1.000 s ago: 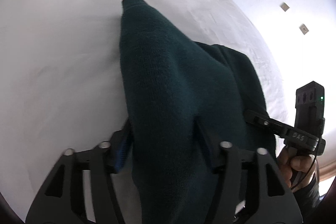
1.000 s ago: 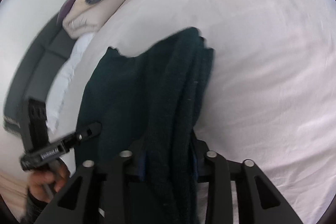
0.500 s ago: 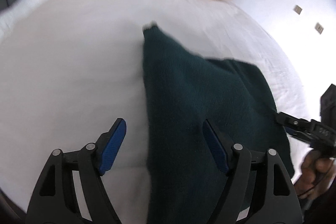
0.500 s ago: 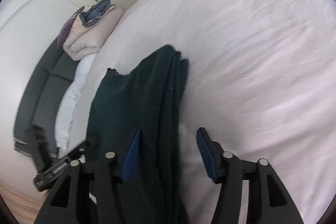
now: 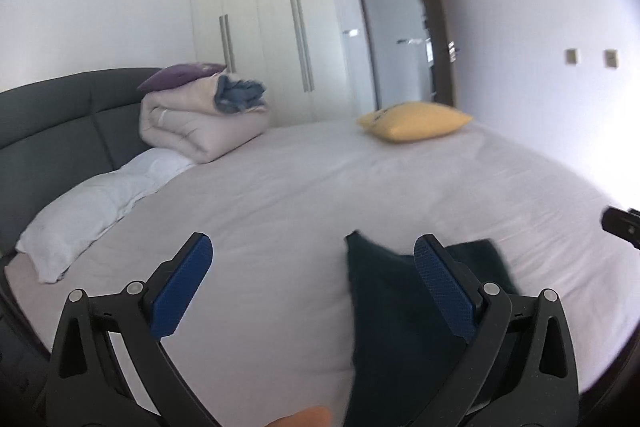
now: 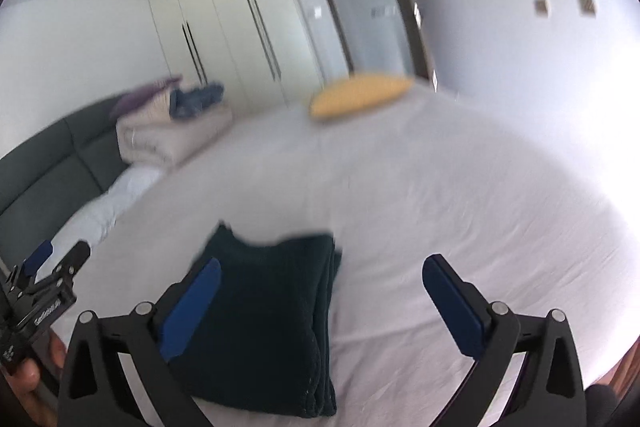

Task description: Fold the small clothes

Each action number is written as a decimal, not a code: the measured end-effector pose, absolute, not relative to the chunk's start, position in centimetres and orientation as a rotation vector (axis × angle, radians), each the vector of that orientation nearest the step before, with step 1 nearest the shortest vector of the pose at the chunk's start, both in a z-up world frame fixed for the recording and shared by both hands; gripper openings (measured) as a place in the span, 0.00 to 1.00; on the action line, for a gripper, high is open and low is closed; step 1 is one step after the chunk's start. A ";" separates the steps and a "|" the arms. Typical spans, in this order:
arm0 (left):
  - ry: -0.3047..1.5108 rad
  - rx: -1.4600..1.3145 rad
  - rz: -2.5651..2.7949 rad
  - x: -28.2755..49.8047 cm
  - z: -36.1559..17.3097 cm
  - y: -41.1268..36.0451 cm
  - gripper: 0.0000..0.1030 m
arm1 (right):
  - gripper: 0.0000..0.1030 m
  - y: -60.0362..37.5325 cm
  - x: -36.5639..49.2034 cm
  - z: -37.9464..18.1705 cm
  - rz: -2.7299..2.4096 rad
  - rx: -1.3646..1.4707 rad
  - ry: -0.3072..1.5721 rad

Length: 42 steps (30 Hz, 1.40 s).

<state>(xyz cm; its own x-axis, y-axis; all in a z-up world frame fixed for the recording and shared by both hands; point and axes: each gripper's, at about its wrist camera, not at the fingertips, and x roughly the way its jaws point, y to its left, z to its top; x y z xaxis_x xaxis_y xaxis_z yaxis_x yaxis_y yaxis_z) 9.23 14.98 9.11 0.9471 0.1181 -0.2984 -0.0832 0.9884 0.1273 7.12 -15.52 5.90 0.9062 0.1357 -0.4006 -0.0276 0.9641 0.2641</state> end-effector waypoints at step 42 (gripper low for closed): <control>0.850 -0.066 0.005 9.9 -0.2 17.1 1.00 | 1.00 -9.1 4.0 3.2 0.028 0.077 0.752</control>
<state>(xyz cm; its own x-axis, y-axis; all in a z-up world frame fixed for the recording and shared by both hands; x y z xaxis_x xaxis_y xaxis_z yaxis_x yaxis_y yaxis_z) 9.92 17.12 -0.24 0.6600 -0.0221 -0.7509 -0.0310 0.9979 -0.0566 3.98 -9.08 3.22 0.7302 0.0527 -0.6812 0.0027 0.9968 0.0800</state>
